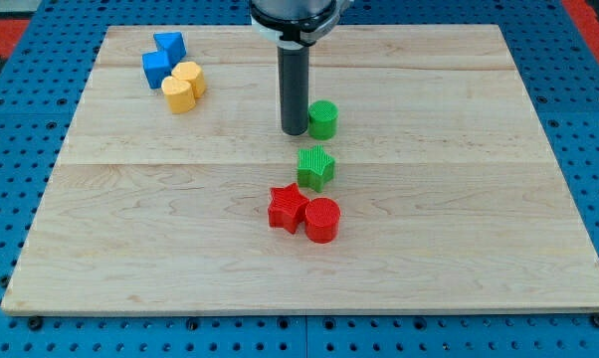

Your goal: Push the red blocks below the green star

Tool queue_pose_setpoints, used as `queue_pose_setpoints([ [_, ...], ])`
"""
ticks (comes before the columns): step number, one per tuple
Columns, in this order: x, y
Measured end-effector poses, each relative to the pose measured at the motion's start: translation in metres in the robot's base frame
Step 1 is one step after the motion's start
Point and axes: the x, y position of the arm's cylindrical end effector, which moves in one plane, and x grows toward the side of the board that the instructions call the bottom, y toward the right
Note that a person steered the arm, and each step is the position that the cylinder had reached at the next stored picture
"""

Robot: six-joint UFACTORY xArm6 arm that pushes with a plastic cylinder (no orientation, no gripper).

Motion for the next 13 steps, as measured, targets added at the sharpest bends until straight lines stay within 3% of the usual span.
queue_pose_setpoints([
  [2,0.09,-0.021],
  [4,0.13,-0.055],
  [6,0.095,-0.054],
  [7,0.097,-0.035],
  [8,0.122,-0.013],
  [9,0.185,0.009],
  [10,0.214,0.011],
  [13,0.21,0.059],
])
